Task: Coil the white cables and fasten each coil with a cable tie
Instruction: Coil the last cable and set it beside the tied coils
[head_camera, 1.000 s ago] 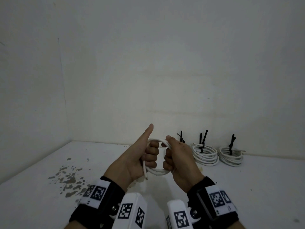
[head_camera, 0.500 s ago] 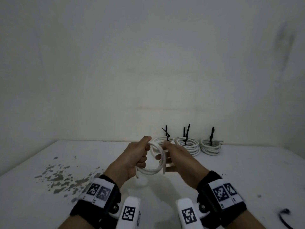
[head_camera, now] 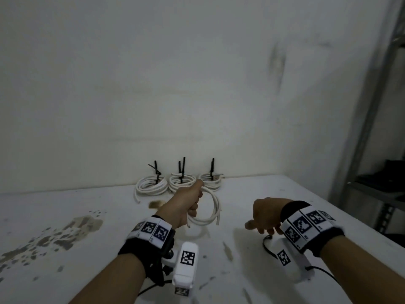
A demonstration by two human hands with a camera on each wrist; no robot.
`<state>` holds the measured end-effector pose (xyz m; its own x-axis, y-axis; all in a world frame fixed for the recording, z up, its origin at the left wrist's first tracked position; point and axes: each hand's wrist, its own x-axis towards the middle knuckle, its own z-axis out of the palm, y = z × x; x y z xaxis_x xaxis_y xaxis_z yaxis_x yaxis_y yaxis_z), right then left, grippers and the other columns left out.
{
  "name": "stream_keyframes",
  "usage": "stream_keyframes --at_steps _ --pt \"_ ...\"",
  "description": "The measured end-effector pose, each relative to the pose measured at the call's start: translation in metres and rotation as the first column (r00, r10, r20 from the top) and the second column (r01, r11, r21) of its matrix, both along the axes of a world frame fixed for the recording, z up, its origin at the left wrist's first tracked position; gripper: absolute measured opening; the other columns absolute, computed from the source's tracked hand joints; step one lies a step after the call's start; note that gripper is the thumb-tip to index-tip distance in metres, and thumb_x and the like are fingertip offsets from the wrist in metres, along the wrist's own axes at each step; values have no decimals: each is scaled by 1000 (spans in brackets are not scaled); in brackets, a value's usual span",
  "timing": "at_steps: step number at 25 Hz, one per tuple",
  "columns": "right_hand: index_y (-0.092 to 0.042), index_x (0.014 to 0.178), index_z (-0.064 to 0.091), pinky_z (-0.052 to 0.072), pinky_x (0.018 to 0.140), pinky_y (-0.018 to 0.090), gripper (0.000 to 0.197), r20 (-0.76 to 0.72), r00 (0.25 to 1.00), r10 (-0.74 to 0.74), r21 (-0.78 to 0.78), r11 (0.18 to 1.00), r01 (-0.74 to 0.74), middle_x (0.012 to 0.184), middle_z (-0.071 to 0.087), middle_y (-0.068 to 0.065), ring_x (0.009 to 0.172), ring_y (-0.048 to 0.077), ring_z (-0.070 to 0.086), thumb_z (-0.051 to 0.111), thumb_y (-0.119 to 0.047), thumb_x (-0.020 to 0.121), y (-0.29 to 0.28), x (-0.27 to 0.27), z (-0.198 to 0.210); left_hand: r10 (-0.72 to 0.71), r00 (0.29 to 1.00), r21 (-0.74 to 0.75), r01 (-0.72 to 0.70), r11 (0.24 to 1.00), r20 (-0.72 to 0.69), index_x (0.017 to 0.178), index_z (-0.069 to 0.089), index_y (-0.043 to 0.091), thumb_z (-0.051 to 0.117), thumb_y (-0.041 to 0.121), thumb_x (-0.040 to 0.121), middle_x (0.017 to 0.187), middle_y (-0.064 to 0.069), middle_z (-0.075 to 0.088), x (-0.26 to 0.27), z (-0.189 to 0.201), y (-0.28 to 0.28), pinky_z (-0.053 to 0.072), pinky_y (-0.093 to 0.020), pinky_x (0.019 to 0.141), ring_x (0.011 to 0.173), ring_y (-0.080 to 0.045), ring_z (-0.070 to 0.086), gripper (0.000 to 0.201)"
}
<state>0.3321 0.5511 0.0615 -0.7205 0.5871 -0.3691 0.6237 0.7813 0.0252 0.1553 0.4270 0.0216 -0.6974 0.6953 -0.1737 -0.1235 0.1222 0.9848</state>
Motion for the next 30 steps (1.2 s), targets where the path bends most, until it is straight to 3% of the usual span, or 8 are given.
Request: stream_keyframes --at_steps 3,9,11,14,16,21,26,30 --pt "-12 82 68 45 53 21 42 77 996 -37 -37 998 40 66 62 -3 47 9 53 58 -51 94 17 23 -16 -46 999 -23 46 999 10 69 46 13 51 37 97 51 4 24 26 -6 28 16 -18 39 39 -11 18 37" --pt "-1 97 74 59 69 31 32 -56 996 -70 -135 989 62 86 77 8 52 14 62 68 -31 89 37 35 -42 -104 994 -57 106 993 37 68 44 14 53 32 94 48 6 25 57 -18 61 17 -21 40 43 -12 17 33" --pt "0 93 75 55 51 25 26 -201 973 -117 -179 981 81 85 78 9 53 16 65 65 -24 91 38 37 -39 -102 994 -65 104 992 35 69 45 14 54 32 94 50 6 25 60 -20 65 17 -22 42 44 -12 18 32" --pt "2 88 71 45 42 23 24 -574 768 -283 -337 937 94 72 75 8 49 19 64 60 -19 92 35 36 -27 -82 996 -60 83 995 18 72 48 12 55 33 94 53 4 27 58 -21 68 17 -22 43 45 -13 20 32" --pt "4 91 68 45 43 24 23 -693 602 -397 -486 874 17 69 74 10 49 22 64 59 -17 93 25 30 -15 -68 998 -57 68 996 12 73 49 11 54 34 94 54 3 28 54 -21 67 19 -21 42 44 -13 21 32" --pt "-2 83 63 49 51 30 16 -760 469 -451 -604 757 -251 78 74 17 65 29 70 58 -15 92 -9 5 3 -75 997 -23 75 997 -10 72 54 14 51 37 96 52 4 32 43 -19 53 21 -21 42 43 -11 25 34" --pt "-11 75 63 52 56 32 12 -865 381 -326 -464 810 -360 76 73 15 68 23 71 66 -13 87 -35 -33 2 -11 1000 13 12 1000 -28 67 49 19 47 35 96 52 5 33 10 -12 20 20 -21 43 44 -10 24 33" --pt "-20 76 68 42 65 11 10 -952 305 16 -101 927 -362 71 63 -10 67 -2 54 75 -18 83 -54 -75 -18 77 997 82 -79 994 31 63 40 20 53 39 94 48 7 25 -21 -5 -24 17 -19 39 38 -9 20 39"
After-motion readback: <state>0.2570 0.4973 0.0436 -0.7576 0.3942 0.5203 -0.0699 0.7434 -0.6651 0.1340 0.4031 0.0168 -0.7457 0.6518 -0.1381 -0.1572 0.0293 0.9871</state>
